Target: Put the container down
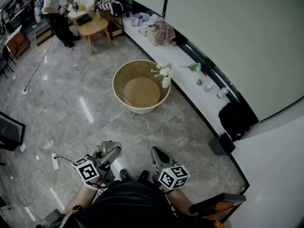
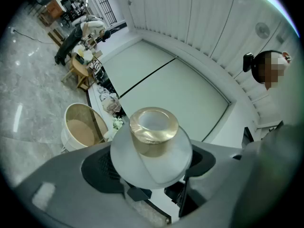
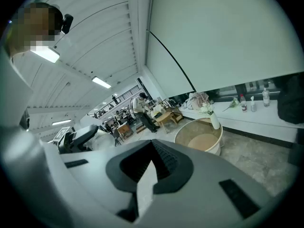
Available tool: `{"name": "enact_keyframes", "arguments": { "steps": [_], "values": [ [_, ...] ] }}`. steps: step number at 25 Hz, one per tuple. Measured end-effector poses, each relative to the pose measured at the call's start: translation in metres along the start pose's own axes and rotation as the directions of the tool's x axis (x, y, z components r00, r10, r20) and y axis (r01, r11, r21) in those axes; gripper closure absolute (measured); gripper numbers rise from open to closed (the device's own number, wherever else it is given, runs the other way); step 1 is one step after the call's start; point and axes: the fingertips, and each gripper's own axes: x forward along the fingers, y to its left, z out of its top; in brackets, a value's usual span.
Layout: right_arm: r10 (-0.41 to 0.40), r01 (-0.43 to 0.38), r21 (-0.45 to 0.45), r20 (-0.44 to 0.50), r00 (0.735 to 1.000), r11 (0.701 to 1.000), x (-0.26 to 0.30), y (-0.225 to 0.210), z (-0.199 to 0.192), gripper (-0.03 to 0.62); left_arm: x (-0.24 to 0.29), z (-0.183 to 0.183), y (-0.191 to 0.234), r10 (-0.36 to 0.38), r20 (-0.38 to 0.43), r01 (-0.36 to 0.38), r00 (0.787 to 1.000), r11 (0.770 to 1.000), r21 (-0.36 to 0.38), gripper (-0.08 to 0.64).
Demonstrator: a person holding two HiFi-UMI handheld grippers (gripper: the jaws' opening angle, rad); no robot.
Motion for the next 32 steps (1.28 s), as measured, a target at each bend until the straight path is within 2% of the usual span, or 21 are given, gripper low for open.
{"name": "enact_keyframes", "arguments": {
  "steps": [5,13,22,32],
  "values": [
    [0.007,-0.007,-0.008,0.009,1.0,1.0,0.018,0.033,-0.012,0.586,-0.043,0.008,0.024,0.035,0.023,-0.035,0.999,0.999,-0.007,0.218],
    [0.021,-0.02,-0.029,0.036,0.999,0.999,0.007,0.052,-0.01,0.586,-0.057,0.013,0.009,0.002,0.047,-0.003,0.999,1.0,0.019,0.218],
    [0.018,-0.015,-0.027,0.106,0.994,1.0,-0.024,0.033,-0.001,0.586,-0.043,-0.014,-0.008,-0.017,0.038,0.017,0.999,1.0,0.008,0.218],
    [0.006,-0.007,0.008,0.076,0.997,1.0,-0.025,0.001,-0.005,0.586,-0.03,-0.018,0.003,0.027,0.067,-0.026,0.997,1.0,-0.011,0.218]
  ]
}}
